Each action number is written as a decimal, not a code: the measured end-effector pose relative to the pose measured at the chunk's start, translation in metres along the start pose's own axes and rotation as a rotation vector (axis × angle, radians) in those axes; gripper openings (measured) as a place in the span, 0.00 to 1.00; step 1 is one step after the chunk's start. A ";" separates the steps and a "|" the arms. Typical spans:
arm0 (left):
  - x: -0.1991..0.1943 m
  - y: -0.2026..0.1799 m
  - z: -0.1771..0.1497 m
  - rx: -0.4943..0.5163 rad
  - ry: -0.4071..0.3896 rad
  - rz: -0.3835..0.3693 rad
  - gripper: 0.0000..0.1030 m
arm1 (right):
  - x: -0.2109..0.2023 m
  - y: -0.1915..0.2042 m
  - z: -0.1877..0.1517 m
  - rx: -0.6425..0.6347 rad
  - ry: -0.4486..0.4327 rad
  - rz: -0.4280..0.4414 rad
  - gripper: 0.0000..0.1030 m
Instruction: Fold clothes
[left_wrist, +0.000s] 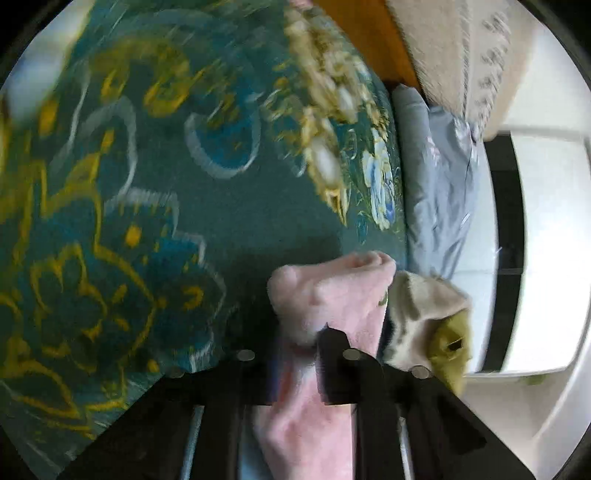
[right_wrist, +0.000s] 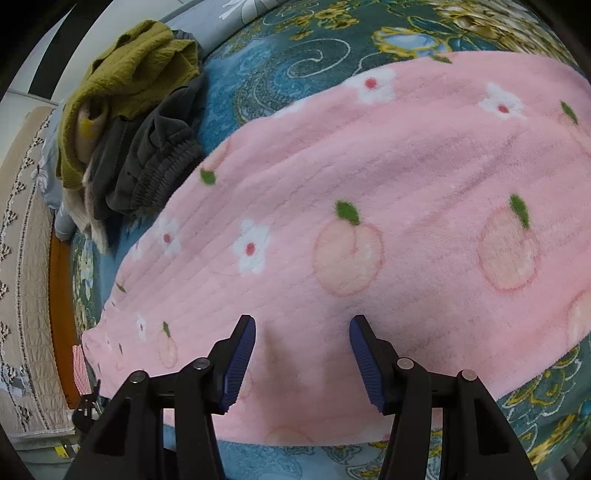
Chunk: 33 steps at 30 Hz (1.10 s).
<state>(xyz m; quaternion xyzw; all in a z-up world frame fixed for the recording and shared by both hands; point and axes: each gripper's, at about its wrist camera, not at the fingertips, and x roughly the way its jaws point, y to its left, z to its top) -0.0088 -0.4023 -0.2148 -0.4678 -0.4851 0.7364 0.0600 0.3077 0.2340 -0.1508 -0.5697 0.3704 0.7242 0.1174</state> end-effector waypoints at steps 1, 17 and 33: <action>-0.011 -0.010 0.000 0.046 -0.038 -0.035 0.12 | 0.000 -0.001 0.000 0.001 0.001 0.001 0.54; -0.006 0.017 0.001 -0.031 0.005 0.100 0.14 | 0.016 0.046 0.019 -0.125 -0.021 0.101 0.56; -0.003 0.013 0.002 0.004 0.044 0.135 0.14 | 0.105 0.304 -0.007 -1.105 0.091 0.115 0.56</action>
